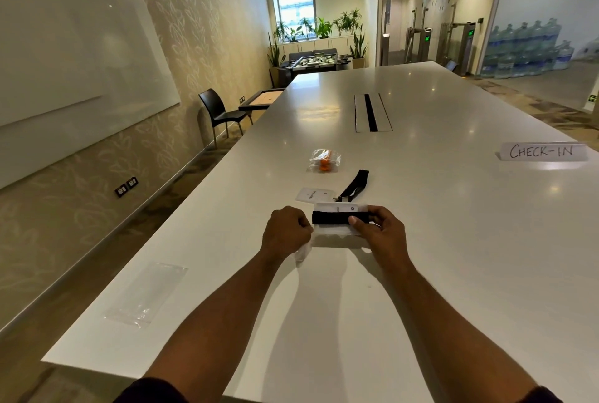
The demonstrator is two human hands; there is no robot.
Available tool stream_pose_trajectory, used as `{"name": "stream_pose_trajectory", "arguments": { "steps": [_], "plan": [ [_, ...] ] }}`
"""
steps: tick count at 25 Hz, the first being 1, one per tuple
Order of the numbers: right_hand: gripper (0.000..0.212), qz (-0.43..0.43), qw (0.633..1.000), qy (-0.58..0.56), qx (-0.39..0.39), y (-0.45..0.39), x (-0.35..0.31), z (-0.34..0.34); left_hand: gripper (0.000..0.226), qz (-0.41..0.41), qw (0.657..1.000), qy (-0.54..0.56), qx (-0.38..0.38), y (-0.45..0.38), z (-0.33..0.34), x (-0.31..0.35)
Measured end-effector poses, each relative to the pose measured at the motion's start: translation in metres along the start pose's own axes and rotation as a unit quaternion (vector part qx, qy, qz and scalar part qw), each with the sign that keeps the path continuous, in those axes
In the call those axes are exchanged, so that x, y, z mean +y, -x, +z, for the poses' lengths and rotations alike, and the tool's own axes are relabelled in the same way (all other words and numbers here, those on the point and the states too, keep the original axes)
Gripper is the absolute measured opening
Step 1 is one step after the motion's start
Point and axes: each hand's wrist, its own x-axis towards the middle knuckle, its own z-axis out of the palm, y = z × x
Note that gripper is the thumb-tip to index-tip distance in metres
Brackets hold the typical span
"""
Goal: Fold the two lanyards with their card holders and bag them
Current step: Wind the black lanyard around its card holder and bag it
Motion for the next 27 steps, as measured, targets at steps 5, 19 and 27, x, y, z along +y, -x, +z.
{"name": "stream_pose_trajectory", "arguments": {
  "steps": [5,19,27],
  "plan": [
    [0.03,-0.015,1.0,0.01,0.014,0.001,0.001,0.0,0.016,-0.026,0.998,0.042,0.029,0.0,0.001,0.012],
    [0.026,-0.051,0.994,0.086,-0.046,0.006,-0.001,0.003,0.008,-0.024,0.99,0.014,0.138,-0.004,0.004,0.016],
    [0.024,-0.05,0.993,0.104,0.007,0.007,-0.002,0.005,0.011,-0.003,0.994,-0.004,0.111,-0.004,0.012,0.021]
  ]
}}
